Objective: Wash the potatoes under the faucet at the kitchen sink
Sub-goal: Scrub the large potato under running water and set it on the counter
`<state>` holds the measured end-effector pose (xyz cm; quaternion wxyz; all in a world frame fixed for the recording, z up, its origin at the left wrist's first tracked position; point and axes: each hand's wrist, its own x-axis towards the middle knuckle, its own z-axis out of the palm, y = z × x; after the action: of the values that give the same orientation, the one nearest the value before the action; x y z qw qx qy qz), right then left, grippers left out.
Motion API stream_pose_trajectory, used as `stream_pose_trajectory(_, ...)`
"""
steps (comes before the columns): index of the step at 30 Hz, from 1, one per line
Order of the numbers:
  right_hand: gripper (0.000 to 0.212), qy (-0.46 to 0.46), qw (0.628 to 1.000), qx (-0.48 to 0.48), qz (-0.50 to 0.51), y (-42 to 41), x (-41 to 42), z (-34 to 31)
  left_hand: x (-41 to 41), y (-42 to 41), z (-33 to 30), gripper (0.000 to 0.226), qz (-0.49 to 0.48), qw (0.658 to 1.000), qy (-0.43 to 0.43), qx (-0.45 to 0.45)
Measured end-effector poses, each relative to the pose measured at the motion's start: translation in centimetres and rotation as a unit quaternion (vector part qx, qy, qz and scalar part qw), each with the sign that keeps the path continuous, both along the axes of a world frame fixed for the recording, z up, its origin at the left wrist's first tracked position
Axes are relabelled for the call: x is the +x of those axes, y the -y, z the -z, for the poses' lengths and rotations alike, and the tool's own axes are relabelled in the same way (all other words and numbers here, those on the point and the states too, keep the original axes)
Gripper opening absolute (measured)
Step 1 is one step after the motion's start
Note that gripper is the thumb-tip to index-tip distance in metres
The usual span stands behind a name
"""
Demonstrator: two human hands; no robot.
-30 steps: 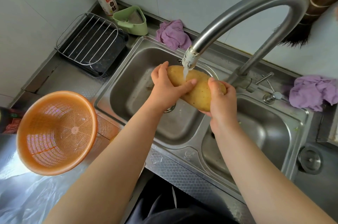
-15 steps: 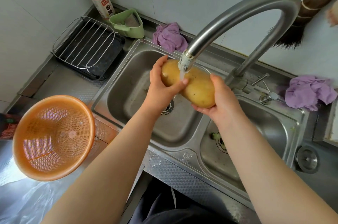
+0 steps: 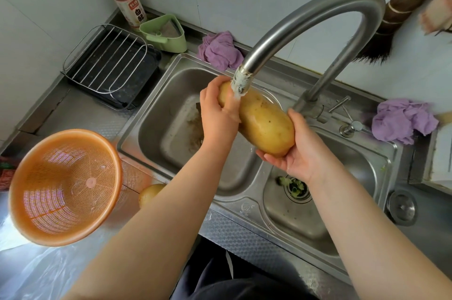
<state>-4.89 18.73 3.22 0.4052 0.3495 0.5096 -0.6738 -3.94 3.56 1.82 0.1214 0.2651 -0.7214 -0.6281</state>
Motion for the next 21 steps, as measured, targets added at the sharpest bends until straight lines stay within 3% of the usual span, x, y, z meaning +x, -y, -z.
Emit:
stream_pose_trajectory(3,0.061,-0.062,0.997,-0.012,-0.041,-0.2,0.9,-0.6,-0.4,-0.1,-0.3,0.024,-0.083,0.995,0.019,0.043)
stream_pose_trajectory(8,0.114,-0.247,0.966,-0.012,-0.074,-0.2,2.4,0.0,-1.5,1.1,-1.0,0.036,-0.163,0.967,0.102,0.166)
stream_pose_trajectory(9,0.113,-0.298,0.951,0.013,-0.077,-0.1,2.5,0.2,-1.7,1.2,-1.1,0.038,-0.172,0.957,0.129,0.196)
stream_pose_trajectory(13,0.081,-0.479,0.860,0.136,-0.112,0.0,2.3,0.8,-1.6,1.0,-1.6,0.036,-0.162,0.921,0.209,0.286)
stream_pose_trajectory(15,0.064,-0.466,0.869,0.146,-0.078,0.0,2.0,0.8,-0.4,0.2,-1.0,0.035,-0.104,0.955,0.166,0.224)
stream_pose_trajectory(18,0.039,-0.355,0.930,0.094,0.018,0.1,1.3,0.4,1.3,-0.1,0.2,0.046,-0.018,0.995,0.035,0.091)
stream_pose_trajectory(21,0.047,-0.273,0.956,0.090,0.057,-0.1,0.5,-0.2,1.6,1.0,1.1,0.073,0.092,0.995,0.004,0.038)
